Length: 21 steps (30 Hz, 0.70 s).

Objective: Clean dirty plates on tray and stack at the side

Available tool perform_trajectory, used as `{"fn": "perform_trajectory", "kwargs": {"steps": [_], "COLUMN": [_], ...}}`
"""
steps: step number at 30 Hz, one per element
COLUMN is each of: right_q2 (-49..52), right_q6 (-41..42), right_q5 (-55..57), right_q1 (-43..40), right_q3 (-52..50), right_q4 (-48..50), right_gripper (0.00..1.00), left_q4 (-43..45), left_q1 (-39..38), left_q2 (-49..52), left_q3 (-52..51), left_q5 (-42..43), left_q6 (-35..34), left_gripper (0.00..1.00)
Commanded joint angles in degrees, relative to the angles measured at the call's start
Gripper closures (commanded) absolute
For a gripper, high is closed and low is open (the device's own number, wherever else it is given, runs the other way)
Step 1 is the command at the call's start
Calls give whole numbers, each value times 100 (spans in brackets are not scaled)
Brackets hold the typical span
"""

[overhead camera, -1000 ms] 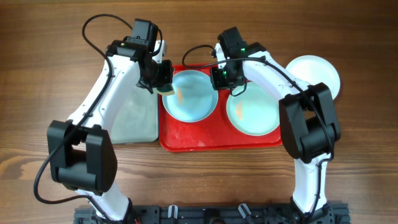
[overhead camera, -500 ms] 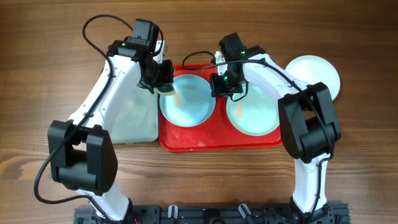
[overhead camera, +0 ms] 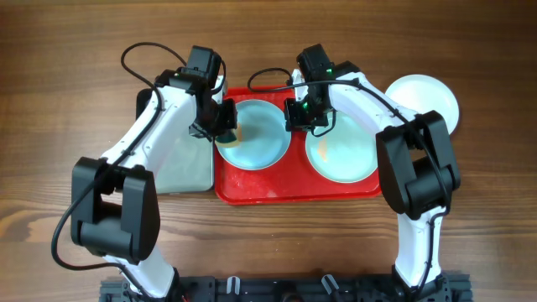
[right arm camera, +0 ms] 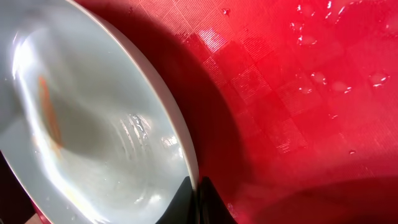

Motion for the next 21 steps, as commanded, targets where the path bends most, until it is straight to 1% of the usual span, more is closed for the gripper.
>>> {"fn": "perform_trajectory", "kwargs": {"steps": [1, 4, 9, 13, 21], "right_q2": [11, 11, 11, 11, 11], "right_q6": [59, 50, 46, 55, 52], "right_q5": [-96, 116, 114, 114, 131], "right_q1": [-31, -31, -31, -31, -31], "right_q3": [-26, -26, -26, -26, -26], "right_q4": [-13, -44, -114, -114, -111], "right_gripper": [96, 96, 96, 96, 96], "left_q4": [22, 85, 470, 507, 774], "left_q1": [-63, -153, -199, -199, -199], "left_q2": [68, 68, 68, 90, 800], "left_q3": [-79, -81, -81, -83, -101], "left_q5": [48, 46, 20, 2, 2], "left_q6": [-52, -52, -52, -55, -48], "left_gripper": [96, 96, 96, 96, 96]}}
